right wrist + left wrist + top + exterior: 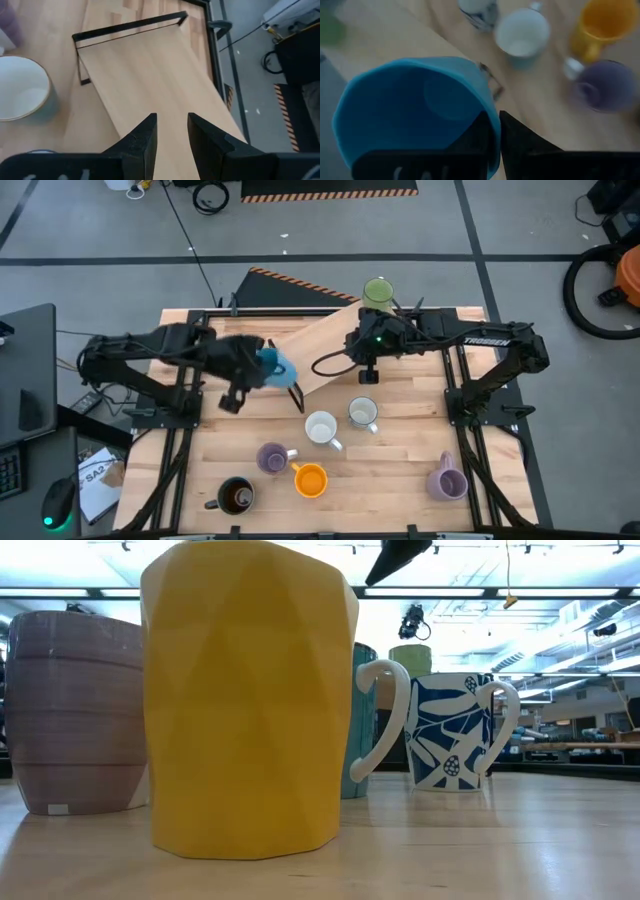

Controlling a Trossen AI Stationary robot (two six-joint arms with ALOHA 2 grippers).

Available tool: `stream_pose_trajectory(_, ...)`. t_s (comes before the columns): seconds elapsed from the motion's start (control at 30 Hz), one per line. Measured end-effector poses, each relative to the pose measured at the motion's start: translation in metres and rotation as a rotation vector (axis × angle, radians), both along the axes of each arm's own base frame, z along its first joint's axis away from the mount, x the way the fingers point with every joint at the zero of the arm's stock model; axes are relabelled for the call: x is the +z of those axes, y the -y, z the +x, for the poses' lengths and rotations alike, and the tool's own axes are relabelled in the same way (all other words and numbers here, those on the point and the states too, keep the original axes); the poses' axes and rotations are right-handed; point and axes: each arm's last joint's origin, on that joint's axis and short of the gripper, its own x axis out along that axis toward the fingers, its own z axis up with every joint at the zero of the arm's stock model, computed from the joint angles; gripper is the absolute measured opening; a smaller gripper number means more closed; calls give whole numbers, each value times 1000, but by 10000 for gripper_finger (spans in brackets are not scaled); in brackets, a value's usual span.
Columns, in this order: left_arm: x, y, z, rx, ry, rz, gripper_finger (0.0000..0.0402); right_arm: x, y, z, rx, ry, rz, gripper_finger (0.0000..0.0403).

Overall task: Place coffee mugs
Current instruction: Put the light blue mug on the shelf

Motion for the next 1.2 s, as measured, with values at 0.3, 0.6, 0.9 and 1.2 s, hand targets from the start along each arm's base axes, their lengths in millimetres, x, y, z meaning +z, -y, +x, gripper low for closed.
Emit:
stream_pose_trajectory(0.3,-15,-44,37,-74,13,151,33,7,15,-10,-28,13,-11,114)
stream_pose_trajectory(0.6,-47,-64,68,-248,-91,185,34,5,24,-13,-29,-4,47,114)
stream_pose_trajectory(0.9,-61,-68,72,-270,-186,170,34,5,23,-13,-29,-5,49,114)
stream_pose_trajectory(1.2,-61,-67,70,-274,-193,138,34,5,22,-12,-7,10,96,114)
